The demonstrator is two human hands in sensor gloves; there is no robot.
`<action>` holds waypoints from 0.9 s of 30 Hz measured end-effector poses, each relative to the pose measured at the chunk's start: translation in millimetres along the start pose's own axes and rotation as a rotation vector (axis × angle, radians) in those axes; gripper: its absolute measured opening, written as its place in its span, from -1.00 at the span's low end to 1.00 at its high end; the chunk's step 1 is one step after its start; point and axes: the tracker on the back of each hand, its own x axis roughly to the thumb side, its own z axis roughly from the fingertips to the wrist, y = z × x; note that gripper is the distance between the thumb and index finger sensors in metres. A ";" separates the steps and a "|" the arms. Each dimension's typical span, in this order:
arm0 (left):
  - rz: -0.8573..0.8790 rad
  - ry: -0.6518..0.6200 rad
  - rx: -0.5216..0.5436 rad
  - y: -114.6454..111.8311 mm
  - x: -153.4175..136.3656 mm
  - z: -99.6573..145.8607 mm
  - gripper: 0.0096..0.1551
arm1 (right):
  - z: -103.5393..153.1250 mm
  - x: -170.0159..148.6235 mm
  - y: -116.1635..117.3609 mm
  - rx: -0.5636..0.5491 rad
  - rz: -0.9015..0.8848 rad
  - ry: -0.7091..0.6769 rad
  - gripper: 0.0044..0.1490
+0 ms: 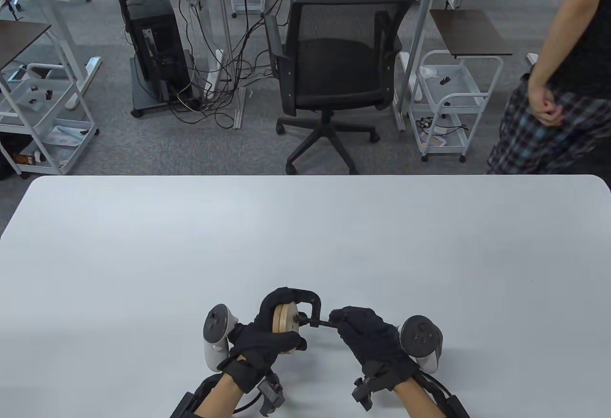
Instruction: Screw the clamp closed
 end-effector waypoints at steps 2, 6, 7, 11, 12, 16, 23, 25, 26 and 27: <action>-0.005 0.000 -0.003 -0.5 -0.2 0.0 0.20 | -0.2 -2.5 0.4 0.009 -0.057 0.030 -0.33; -0.010 0.002 -0.002 0.5 -1.2 -0.2 0.20 | -0.4 -0.7 0.5 0.014 -0.053 0.035 -0.34; -0.008 0.002 0.003 0.5 -1.2 -0.1 0.20 | -0.6 0.6 0.1 0.015 -0.034 0.028 -0.34; -0.009 0.001 0.019 2.7 -0.3 0.4 0.20 | 0.3 7.9 -5.3 -0.021 0.073 -0.033 -0.22; -0.009 -0.001 0.025 3.5 -0.4 0.4 0.20 | 0.3 11.2 -7.7 -0.028 0.112 -0.070 -0.19; 0.015 0.000 0.046 5.2 -1.0 1.4 0.20 | 1.1 24.2 -10.1 0.010 0.263 -0.211 -0.17; 0.103 0.003 0.050 5.9 -3.5 1.5 0.20 | 4.7 41.9 1.7 0.070 0.796 -0.420 0.18; 0.116 0.001 0.040 4.5 -2.8 1.7 0.20 | 4.8 43.1 4.1 0.080 0.868 -0.436 0.19; 0.115 0.000 0.040 4.0 -2.5 1.8 0.20 | 5.3 42.7 4.5 0.081 0.874 -0.435 0.18; 0.113 -0.003 0.037 3.4 -2.0 1.7 0.20 | 5.8 41.8 4.9 0.077 0.871 -0.437 0.14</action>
